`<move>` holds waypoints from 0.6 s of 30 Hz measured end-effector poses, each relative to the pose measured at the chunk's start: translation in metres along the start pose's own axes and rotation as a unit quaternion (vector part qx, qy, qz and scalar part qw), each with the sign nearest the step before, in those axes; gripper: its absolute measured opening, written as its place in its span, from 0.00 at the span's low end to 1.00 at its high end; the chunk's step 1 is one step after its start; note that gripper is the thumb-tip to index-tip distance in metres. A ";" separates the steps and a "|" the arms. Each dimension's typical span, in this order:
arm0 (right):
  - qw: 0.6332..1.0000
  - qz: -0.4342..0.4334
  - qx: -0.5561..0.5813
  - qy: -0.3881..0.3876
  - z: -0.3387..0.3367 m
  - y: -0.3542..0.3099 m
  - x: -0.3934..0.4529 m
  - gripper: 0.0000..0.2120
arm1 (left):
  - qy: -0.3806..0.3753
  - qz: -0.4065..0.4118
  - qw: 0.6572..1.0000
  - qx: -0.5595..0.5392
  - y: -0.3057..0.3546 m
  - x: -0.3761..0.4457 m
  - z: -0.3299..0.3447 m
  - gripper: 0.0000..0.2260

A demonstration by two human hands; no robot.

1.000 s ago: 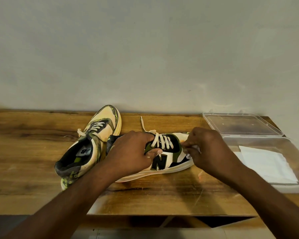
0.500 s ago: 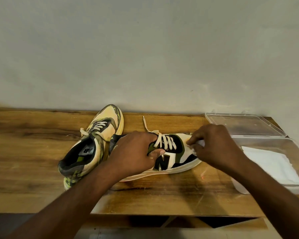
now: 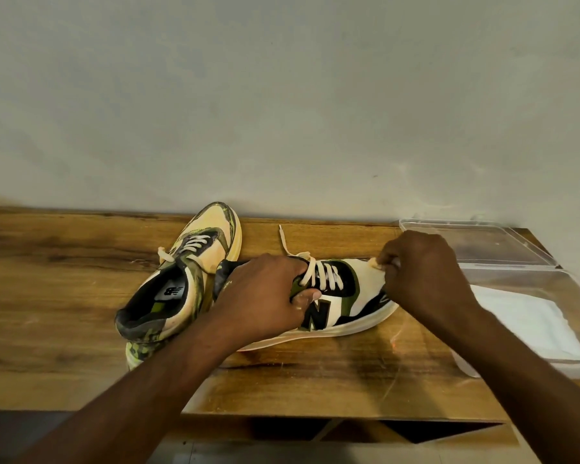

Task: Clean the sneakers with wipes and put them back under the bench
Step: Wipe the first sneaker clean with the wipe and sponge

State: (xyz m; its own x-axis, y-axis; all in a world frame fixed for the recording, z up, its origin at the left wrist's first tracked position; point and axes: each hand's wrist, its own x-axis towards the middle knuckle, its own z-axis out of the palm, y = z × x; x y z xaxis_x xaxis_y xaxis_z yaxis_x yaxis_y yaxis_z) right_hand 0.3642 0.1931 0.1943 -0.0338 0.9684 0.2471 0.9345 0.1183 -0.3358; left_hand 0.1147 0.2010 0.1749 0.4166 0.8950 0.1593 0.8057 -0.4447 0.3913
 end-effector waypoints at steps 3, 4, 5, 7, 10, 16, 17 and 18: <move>0.999 -0.014 0.009 0.028 0.019 -0.012 -0.005 0.10 | -0.005 -0.003 1.000 -0.003 0.001 0.000 -0.001 0.11; 0.999 -0.031 0.024 0.024 0.020 -0.017 -0.005 0.10 | -0.004 -0.002 1.000 -0.003 0.001 0.000 -0.001 0.11; 0.998 -0.046 0.037 0.011 0.018 -0.020 -0.005 0.10 | -0.003 -0.001 1.000 -0.002 0.001 0.000 -0.001 0.11; 0.997 -0.034 0.052 -0.045 0.006 -0.020 -0.001 0.10 | -0.002 0.000 1.000 0.004 0.002 0.000 -0.001 0.12; 0.997 0.017 0.029 -0.069 -0.006 -0.003 0.003 0.11 | -0.004 0.001 1.000 0.006 0.000 0.001 0.000 0.12; 1.000 -0.013 0.020 0.017 0.022 -0.007 0.002 0.11 | -0.007 0.000 1.000 0.007 0.000 0.001 0.000 0.12; 0.999 -0.028 0.034 0.005 0.020 -0.012 0.002 0.10 | -0.005 0.001 1.000 0.005 0.000 0.001 0.000 0.11; 0.998 -0.039 0.045 -0.015 0.016 -0.016 0.002 0.11 | -0.004 0.001 1.000 0.004 0.000 0.000 0.000 0.11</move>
State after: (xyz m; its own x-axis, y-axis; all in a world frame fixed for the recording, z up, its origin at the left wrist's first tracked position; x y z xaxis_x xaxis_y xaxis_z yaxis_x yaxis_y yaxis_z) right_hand 0.3439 0.1966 0.1858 -0.1164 0.9618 0.2477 0.8934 0.2104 -0.3970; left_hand 0.1146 0.2015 0.1752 0.4207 0.8942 0.1528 0.8082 -0.4460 0.3846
